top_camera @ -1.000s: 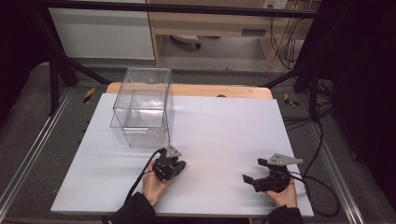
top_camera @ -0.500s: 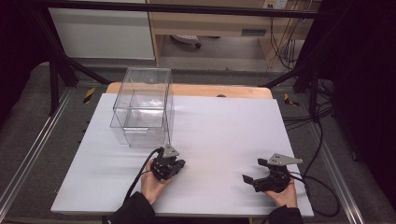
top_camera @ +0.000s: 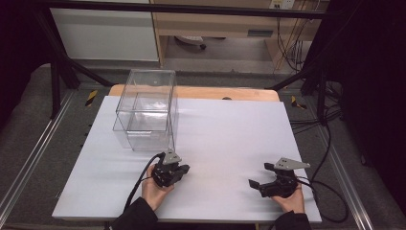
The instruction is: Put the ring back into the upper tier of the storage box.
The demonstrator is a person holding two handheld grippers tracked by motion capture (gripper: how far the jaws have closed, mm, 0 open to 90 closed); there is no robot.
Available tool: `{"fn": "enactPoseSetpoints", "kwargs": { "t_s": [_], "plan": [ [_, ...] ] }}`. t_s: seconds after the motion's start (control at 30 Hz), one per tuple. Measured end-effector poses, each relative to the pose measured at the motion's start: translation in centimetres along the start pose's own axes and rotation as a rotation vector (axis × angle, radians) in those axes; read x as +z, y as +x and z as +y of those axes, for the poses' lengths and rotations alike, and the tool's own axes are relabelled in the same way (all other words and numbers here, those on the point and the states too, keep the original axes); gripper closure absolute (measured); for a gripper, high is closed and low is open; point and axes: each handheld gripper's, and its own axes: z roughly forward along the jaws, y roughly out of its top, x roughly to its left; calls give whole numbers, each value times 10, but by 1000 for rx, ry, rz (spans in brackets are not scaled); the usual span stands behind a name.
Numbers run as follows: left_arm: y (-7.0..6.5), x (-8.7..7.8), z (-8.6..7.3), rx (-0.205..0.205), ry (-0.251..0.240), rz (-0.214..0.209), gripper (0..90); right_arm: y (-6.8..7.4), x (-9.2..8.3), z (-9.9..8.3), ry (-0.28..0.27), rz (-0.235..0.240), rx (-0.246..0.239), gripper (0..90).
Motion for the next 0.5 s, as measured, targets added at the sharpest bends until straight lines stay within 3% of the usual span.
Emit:
{"fn": "enactPoseSetpoints", "kwargs": {
  "t_s": [0.5],
  "plan": [
    [-2, -16, -5, 11, -40, -44, 879, 0, 0, 0, 2, -4, -1, 4]
  ]
}}
